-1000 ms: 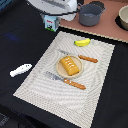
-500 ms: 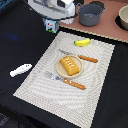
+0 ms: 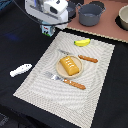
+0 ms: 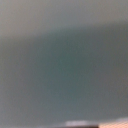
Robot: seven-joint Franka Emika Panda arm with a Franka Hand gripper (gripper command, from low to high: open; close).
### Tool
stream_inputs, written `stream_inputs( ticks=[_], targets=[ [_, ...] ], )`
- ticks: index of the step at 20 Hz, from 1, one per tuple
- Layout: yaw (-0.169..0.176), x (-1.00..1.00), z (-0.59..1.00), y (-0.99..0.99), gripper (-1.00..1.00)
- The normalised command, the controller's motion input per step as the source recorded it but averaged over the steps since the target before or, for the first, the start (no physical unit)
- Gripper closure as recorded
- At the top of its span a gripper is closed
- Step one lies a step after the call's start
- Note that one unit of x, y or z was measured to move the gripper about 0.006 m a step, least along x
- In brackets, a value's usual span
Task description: Interact with the objects in diverse but meaningful ways.
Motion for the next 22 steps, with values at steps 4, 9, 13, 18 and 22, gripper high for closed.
stream_inputs(
  ticks=[4, 9, 13, 18, 22],
  targets=[
    [-0.185, -0.4, -0.34, 0.01, 1.0],
    [-0.135, -0.56, -0.33, 0.08, 1.0],
    [-0.047, -0.38, -0.08, 0.13, -1.0],
    [0.004, 0.0, 0.76, 0.22, -1.0],
    [0.001, 0.0, 0.86, 0.11, -1.0]
  ],
)
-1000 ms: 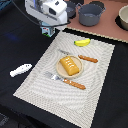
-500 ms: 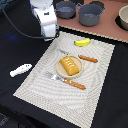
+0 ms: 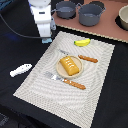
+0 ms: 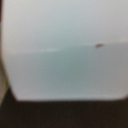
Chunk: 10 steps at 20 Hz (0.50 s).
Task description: Interact with the objects in diverse but meaningful ways.
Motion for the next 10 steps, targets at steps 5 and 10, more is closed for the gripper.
stream_inputs(
  ticks=[5, 10],
  targets=[
    [0.006, -0.15, 0.82, -0.28, -1.0],
    [0.0, -0.11, 0.53, -0.87, -1.0]
  ],
)
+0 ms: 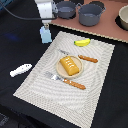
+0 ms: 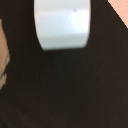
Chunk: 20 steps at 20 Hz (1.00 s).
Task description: Interact with the objects in diverse but meaningful ways.
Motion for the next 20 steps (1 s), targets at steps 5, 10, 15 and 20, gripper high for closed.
stream_inputs(
  ticks=[5, 10, 15, 20],
  targets=[
    [0.0, 0.0, 0.28, -0.98, -1.0],
    [0.0, 0.0, 0.05, -1.0, -1.0],
    [0.0, 0.03, -0.14, -0.95, -1.0],
    [-0.01, 0.33, -0.44, -0.63, -1.0]
  ],
)
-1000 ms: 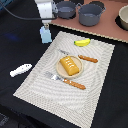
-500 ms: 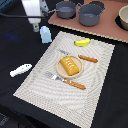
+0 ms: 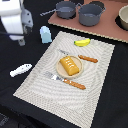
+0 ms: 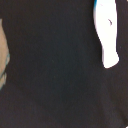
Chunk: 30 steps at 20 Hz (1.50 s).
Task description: Interact with the objects in diverse but meaningful ways.
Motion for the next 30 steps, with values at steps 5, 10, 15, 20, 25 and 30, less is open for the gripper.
stream_inputs(
  ticks=[5, 10, 15, 20, 25, 30],
  targets=[
    [-0.002, 0.73, -0.36, -0.55, -1.0],
    [-0.001, 0.52, -0.33, -0.47, -1.0],
    [0.0, 0.24, -0.33, -0.4, -1.0],
    [0.0, -0.41, -0.27, 0.08, -1.0],
    [0.0, -0.47, -0.21, 0.28, -1.0],
    [0.0, -0.35, -0.2, 0.26, -1.0]
  ],
)
